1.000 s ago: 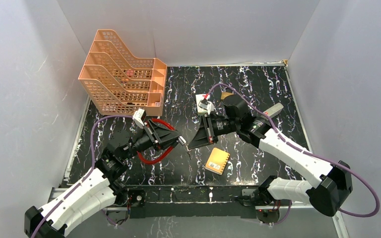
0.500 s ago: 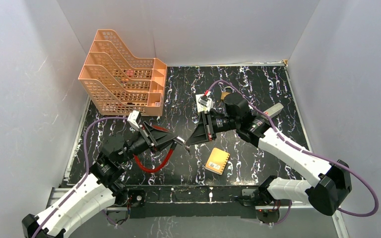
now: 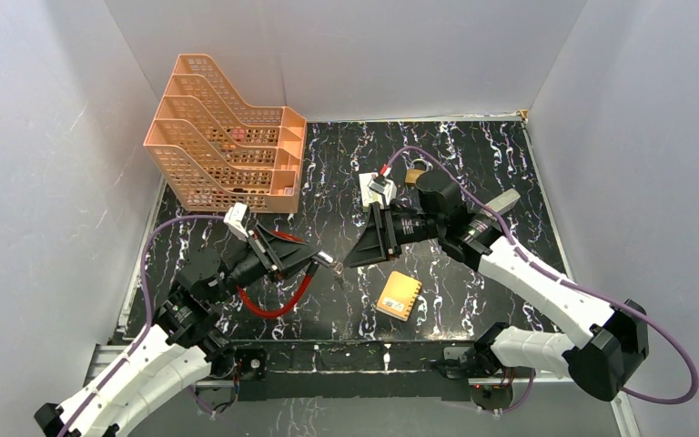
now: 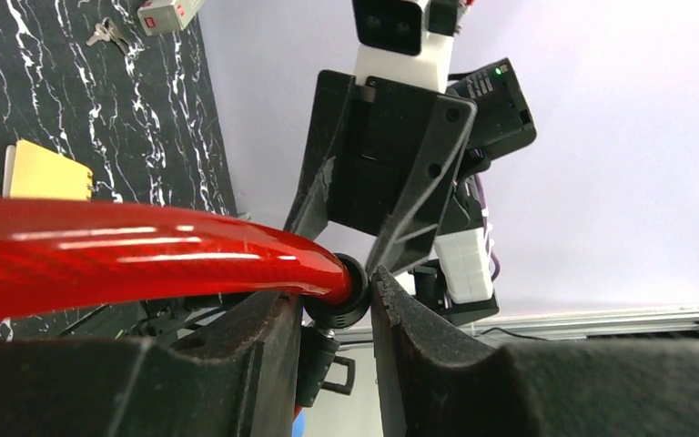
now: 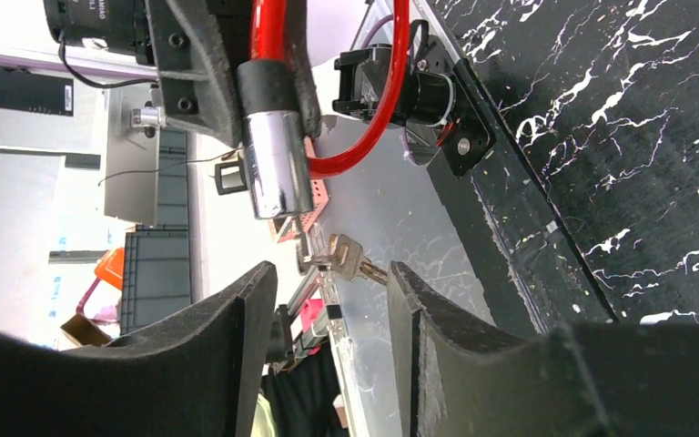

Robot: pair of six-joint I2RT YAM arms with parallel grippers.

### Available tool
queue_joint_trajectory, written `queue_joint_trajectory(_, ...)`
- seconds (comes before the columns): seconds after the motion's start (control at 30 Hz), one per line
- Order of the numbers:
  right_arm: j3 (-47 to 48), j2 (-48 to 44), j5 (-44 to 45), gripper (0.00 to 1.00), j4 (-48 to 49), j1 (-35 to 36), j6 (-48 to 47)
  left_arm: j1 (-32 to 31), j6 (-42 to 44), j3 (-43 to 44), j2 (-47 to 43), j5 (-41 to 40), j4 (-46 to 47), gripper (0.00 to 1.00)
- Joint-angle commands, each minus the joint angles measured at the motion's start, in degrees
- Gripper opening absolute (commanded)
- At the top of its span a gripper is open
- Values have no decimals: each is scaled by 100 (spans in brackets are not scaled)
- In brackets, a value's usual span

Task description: Unlock with the key

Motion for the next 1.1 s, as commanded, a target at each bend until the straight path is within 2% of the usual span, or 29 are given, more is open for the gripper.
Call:
queue_joint_trajectory(0.0, 235, -285, -152, 58, 250, 30, -82, -21, 79, 319, -42, -116, 163, 0)
queue_joint_trajectory(0.13, 294, -266, -92, 58, 333, 142, -76, -21, 60, 346, 50, -135, 252, 0)
queue_joint_trajectory(0.27, 350, -155, 21, 50, 263, 280, -122, -20, 32, 355, 138, -117, 383, 0)
queue_joint_trajectory(0.53, 393, -107, 278, 44, 102, 314, -216, -21, -55, 303, 145, -149, 533, 0)
queue_joint_trajectory(0.83, 363, -177, 680, 46, 127, 314, -264, -18, -74, 303, 68, -134, 509, 0)
queue_joint_trajectory(1.0, 417, -96, 510, 34, 353, 314, -158, -16, -100, 285, 20, -158, 483, 0)
queue_joint_trajectory(1.07, 418, -82, 456, 32, 425, 329, -126, -21, -117, 279, 26, -165, 498, 0)
